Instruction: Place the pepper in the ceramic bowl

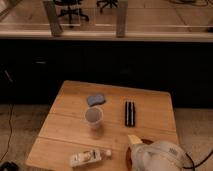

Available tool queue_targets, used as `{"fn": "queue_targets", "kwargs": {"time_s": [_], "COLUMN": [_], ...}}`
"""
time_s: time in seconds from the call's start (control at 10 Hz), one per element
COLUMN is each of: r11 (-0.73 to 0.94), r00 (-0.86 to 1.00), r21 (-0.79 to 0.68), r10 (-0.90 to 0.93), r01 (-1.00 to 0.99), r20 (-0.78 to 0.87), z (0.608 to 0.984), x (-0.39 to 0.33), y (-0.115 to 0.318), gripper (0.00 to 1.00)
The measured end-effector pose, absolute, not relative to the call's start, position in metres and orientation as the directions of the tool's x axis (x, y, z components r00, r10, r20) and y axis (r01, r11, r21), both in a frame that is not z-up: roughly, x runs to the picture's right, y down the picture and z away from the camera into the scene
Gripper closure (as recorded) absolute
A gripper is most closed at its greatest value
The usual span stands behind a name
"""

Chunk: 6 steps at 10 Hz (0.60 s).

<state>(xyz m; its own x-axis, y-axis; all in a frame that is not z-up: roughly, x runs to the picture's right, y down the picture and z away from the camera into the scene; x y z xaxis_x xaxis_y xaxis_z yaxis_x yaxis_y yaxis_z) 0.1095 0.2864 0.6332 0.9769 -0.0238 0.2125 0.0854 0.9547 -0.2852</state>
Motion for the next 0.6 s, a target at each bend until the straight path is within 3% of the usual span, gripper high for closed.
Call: {"fn": "queue_targets", "kwargs": {"time_s": [0.6], "r11": [0.948], "r00": [0.955], "r21": [-0.27], "r10": [-0.086], "r01": [0.165], "r20": [0.284], "z": [0.65], "x": [0.075], "y": [0.262], "gripper": [0.2]}}
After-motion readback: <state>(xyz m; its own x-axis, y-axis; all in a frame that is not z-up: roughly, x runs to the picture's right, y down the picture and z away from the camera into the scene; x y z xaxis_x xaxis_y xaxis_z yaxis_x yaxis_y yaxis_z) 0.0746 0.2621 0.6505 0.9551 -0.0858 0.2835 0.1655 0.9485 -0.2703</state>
